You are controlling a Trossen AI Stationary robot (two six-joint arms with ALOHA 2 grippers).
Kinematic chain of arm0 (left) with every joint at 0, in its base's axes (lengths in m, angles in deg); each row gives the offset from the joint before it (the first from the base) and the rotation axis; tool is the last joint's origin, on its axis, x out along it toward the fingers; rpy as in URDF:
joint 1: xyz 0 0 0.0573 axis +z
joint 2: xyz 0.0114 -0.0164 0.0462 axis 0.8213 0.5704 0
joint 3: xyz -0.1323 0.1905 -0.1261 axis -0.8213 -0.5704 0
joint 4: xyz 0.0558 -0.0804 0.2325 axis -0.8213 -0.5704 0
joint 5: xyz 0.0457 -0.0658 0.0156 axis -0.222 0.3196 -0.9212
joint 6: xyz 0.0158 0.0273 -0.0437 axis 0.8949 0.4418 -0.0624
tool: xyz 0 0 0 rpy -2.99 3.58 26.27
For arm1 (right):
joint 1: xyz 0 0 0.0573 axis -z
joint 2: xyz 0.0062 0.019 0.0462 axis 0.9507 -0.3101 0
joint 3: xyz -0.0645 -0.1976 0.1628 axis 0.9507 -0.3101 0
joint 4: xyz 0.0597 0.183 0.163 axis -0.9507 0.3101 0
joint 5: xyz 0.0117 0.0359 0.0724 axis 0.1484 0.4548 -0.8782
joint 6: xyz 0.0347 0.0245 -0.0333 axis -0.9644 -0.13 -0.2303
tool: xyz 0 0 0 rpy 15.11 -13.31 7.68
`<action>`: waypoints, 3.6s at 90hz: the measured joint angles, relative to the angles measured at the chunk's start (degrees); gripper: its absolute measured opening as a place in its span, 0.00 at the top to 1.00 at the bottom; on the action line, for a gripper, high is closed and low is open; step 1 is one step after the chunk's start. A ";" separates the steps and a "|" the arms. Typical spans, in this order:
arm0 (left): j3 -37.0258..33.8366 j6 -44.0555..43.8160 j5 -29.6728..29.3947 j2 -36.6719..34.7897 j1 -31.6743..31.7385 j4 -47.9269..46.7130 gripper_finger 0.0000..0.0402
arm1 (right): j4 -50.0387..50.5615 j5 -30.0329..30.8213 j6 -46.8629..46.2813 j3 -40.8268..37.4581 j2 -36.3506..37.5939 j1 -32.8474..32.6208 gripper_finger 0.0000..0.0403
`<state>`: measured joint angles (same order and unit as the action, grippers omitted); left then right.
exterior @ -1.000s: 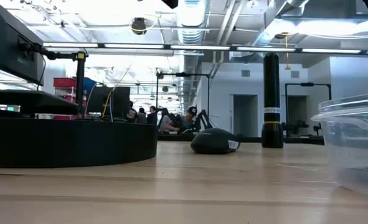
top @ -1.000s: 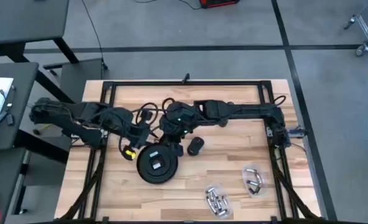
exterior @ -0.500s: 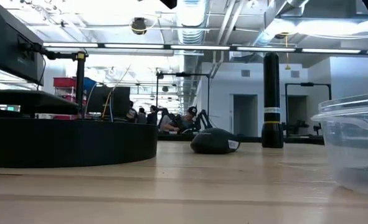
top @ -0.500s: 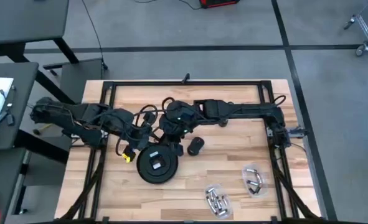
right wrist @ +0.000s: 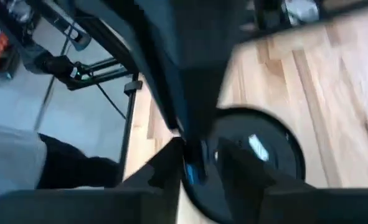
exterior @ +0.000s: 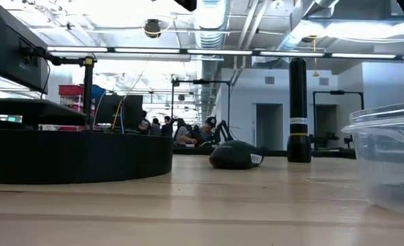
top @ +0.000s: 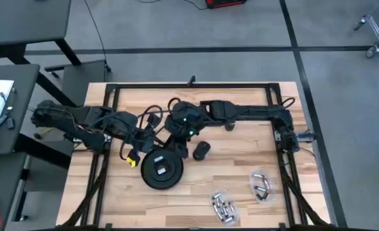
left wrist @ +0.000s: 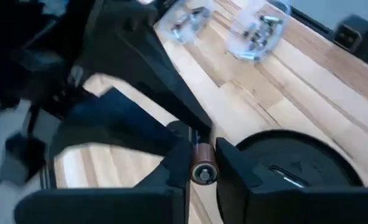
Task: Insert battery
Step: Insert the brown battery into the white wall clock battery compartment
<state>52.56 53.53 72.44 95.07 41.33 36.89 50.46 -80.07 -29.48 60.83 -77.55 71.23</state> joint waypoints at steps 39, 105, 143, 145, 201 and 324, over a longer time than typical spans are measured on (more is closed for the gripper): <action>12.64 2.87 -14.91 -3.39 -2.38 1.76 0.93 | -3.06 1.69 8.67 4.13 9.90 6.59 0.36; 14.78 16.61 -22.21 -3.96 -2.38 11.83 0.93 | -28.88 2.58 13.11 3.70 6.46 5.66 0.35; 14.78 20.49 -23.48 -3.96 -2.38 13.48 0.93 | -29.24 2.38 13.05 3.72 6.50 5.66 0.47; 14.78 20.62 -23.48 -3.96 -2.38 13.48 0.93 | -29.22 2.38 13.05 3.72 6.50 5.64 0.49; 14.76 20.87 -23.61 -3.92 -2.36 14.61 0.93 | -30.25 2.40 12.44 3.72 6.50 5.20 0.76; 14.34 -8.44 -33.98 -5.46 -1.51 -6.01 0.72 | -11.26 2.31 14.96 3.70 6.83 5.81 0.90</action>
<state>66.90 45.08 38.46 89.61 39.82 30.89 39.21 -77.76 -14.52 64.52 -70.73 77.04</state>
